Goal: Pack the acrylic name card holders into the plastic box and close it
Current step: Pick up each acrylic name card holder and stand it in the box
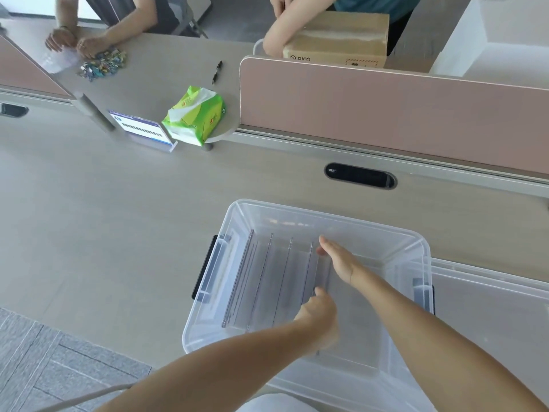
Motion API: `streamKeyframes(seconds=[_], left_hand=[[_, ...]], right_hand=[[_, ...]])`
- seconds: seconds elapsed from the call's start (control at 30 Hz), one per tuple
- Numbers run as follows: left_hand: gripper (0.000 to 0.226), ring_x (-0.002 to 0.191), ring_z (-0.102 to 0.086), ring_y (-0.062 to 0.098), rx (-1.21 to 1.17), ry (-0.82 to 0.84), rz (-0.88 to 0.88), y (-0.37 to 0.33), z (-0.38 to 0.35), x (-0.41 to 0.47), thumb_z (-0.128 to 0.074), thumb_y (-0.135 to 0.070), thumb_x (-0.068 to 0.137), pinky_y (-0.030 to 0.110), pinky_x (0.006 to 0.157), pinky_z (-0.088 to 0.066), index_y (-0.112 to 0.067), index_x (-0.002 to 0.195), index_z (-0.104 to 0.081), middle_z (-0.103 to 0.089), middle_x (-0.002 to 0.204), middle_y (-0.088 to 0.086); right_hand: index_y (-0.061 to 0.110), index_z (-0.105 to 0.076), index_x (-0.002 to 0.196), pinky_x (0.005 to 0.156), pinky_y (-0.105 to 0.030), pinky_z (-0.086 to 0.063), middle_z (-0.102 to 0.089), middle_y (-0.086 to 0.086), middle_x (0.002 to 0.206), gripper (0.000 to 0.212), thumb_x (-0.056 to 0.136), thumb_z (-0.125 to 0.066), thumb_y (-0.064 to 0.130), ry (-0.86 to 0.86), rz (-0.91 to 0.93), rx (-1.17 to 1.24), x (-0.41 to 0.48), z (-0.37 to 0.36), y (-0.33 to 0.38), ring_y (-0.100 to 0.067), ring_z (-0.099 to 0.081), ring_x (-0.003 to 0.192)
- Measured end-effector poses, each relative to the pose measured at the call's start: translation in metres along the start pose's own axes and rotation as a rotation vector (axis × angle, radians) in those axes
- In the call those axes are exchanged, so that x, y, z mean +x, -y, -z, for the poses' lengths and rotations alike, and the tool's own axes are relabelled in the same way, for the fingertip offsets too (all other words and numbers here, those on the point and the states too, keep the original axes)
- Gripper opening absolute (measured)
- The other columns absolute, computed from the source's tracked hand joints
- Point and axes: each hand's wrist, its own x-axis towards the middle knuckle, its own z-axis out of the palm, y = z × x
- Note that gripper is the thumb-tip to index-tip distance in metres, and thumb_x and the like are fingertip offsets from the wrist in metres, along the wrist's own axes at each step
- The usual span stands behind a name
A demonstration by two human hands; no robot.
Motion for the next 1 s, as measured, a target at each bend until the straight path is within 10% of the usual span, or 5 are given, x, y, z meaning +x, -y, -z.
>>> streamKeyframes(seconds=[0.5,0.8,1.0], left_hand=[[0.081,0.136,-0.038,0.039,0.147,0.041,-0.015,-0.005,0.005,0.003,-0.045,0.003,0.091,0.038,0.105,-0.041,0.008,0.148,0.012,-0.022,0.153,0.026],[0.034,0.079,-0.063,0.028,0.042,-0.002,-0.105,0.003,0.061,-0.020,-0.043,-0.021,0.088,0.029,0.060,-0.047,-0.001,0.116,-0.048,-0.063,0.102,0.015],[0.022,0.091,-0.073,0.027,-0.187,0.051,-0.294,0.047,0.110,-0.026,-0.043,-0.013,0.087,0.031,0.077,-0.059,-0.006,0.095,-0.063,-0.071,0.091,0.012]], right_hand=[[0.016,-0.071,0.095,0.093,-0.030,-0.025,-0.065,-0.003,0.105,0.072,0.072,-0.036,0.074,0.030,-0.022,0.153,-0.003,0.003,0.008,-0.008,-0.055,0.103],[0.013,-0.044,0.144,0.115,-0.041,-0.024,-0.040,-0.005,0.152,0.081,0.092,-0.020,0.071,-0.053,-0.081,-0.140,-0.042,0.022,0.039,-0.024,-0.035,0.140],[0.018,-0.065,0.087,0.087,-0.037,-0.042,-0.065,-0.006,0.096,0.058,0.095,-0.026,0.059,-0.217,-0.056,-0.421,-0.061,0.021,0.079,-0.031,-0.061,0.105]])
